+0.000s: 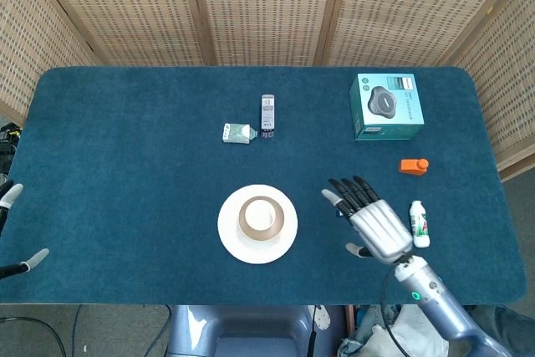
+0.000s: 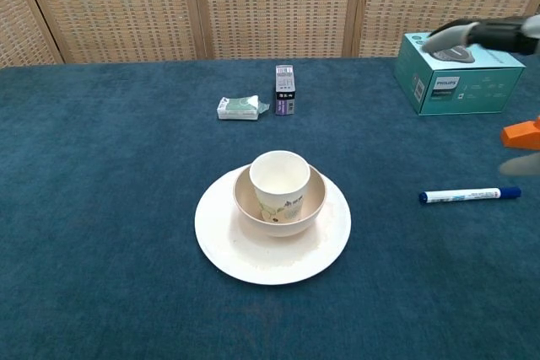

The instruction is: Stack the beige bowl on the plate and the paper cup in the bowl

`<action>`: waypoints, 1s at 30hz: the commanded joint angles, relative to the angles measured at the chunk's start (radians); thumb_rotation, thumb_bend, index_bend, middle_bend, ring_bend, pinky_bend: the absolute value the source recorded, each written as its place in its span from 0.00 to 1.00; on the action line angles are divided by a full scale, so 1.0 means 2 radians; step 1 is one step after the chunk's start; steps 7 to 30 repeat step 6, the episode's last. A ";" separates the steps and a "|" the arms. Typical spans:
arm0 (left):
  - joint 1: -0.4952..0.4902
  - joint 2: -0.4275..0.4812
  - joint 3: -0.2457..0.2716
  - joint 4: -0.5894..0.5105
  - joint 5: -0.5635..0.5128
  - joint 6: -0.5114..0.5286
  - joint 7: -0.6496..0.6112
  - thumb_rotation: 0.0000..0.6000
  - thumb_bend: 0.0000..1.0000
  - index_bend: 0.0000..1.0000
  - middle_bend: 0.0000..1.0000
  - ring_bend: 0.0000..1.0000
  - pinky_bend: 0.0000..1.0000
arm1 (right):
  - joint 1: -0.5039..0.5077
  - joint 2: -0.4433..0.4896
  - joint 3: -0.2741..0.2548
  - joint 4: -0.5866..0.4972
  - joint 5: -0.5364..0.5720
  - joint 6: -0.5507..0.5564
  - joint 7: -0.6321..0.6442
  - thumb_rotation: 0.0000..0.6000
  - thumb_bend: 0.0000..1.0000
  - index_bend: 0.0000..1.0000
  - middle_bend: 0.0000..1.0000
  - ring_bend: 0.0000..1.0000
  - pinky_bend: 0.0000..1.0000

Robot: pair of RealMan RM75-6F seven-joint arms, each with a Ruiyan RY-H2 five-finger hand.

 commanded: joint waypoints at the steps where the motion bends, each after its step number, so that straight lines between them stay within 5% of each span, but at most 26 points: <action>1: 0.002 -0.007 0.002 0.003 0.004 0.005 0.014 1.00 0.00 0.00 0.00 0.00 0.00 | -0.062 -0.001 -0.023 0.048 -0.038 0.069 0.054 1.00 0.00 0.01 0.00 0.00 0.00; 6: 0.007 -0.023 0.001 0.003 0.004 0.013 0.045 1.00 0.00 0.00 0.00 0.00 0.00 | -0.110 -0.011 -0.030 0.087 -0.039 0.115 0.061 1.00 0.00 0.00 0.00 0.00 0.00; 30: 0.007 -0.023 0.001 0.003 0.004 0.013 0.045 1.00 0.00 0.00 0.00 0.00 0.00 | -0.110 -0.011 -0.030 0.087 -0.039 0.115 0.061 1.00 0.00 0.00 0.00 0.00 0.00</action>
